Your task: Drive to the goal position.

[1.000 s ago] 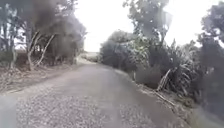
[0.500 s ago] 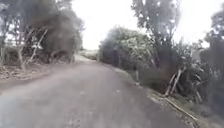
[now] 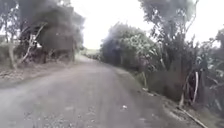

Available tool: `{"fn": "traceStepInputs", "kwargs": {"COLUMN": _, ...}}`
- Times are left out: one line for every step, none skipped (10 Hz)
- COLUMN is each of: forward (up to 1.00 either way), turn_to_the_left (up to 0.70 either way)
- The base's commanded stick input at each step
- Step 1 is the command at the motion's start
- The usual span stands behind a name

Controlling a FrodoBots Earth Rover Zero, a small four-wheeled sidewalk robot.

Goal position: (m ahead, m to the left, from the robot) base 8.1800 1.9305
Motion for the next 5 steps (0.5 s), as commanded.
{"fn": "traceStepInputs", "kwargs": {"forward": 1.00, "turn_to_the_left": 0.00}}
{"fn": "traceStepInputs", "kwargs": {"forward": 1.00, "turn_to_the_left": 0.00}}
{"fn": "traceStepInputs", "kwargs": {"forward": 1.00, "turn_to_the_left": 0.00}}
{"fn": "traceStepInputs", "kwargs": {"forward": 1.00, "turn_to_the_left": 0.27}}
{"fn": "traceStepInputs", "kwargs": {"forward": 1.00, "turn_to_the_left": 0.27}}
